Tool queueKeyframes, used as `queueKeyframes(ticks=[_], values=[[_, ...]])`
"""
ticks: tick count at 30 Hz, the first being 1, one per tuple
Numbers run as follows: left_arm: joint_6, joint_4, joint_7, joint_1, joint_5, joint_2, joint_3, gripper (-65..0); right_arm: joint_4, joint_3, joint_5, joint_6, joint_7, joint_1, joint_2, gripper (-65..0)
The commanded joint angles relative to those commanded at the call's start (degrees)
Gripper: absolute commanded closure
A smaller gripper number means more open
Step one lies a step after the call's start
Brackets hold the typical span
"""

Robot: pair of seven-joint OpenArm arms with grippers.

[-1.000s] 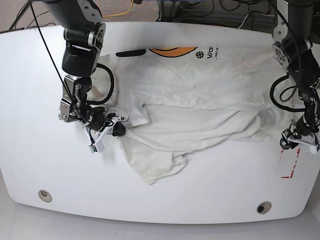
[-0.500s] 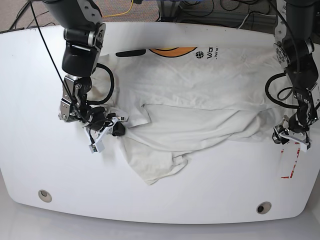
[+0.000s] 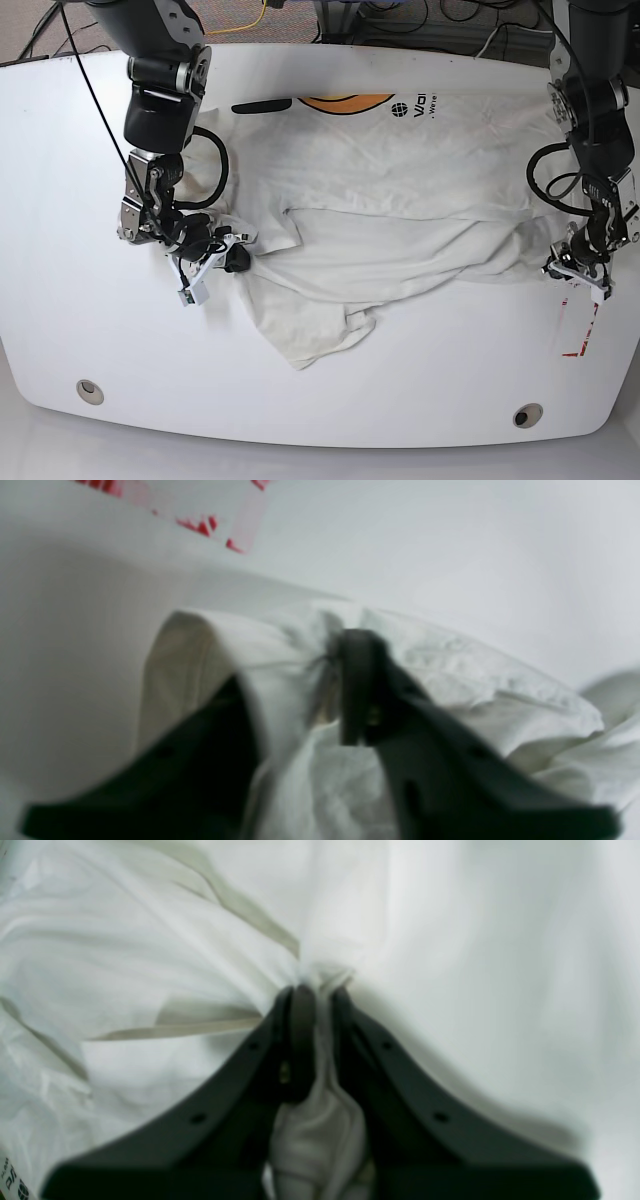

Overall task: Layout the t-shirt on the table in an organized manner, then fold the t-shirt properly
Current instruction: 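Move the left gripper along the shirt edge and grasp near the hem, then lift the shirt high with both grippers and shake it out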

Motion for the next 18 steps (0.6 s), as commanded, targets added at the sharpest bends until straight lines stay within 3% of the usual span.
queueKeyframes(ticks=[5,10,18], values=[[-0.2,0.4,0.2,-0.1,-0.2,-0.1,-0.1,-0.7,4.9,0.0,0.0,0.00,-0.3,-1.8,0.0,0.0],[-0.3,2.1,0.4,-0.1,-0.4,-1.1,-0.2,-0.7,9.2,0.0,0.0,0.00,-3.5,-2.6,0.0,0.0],[-0.3,12.1,7.6,0.9,-0.5,-1.2,-3.4,-0.7,19.6,0.0,0.0,0.00,-8.3,-4.6,0.0,0.0]])
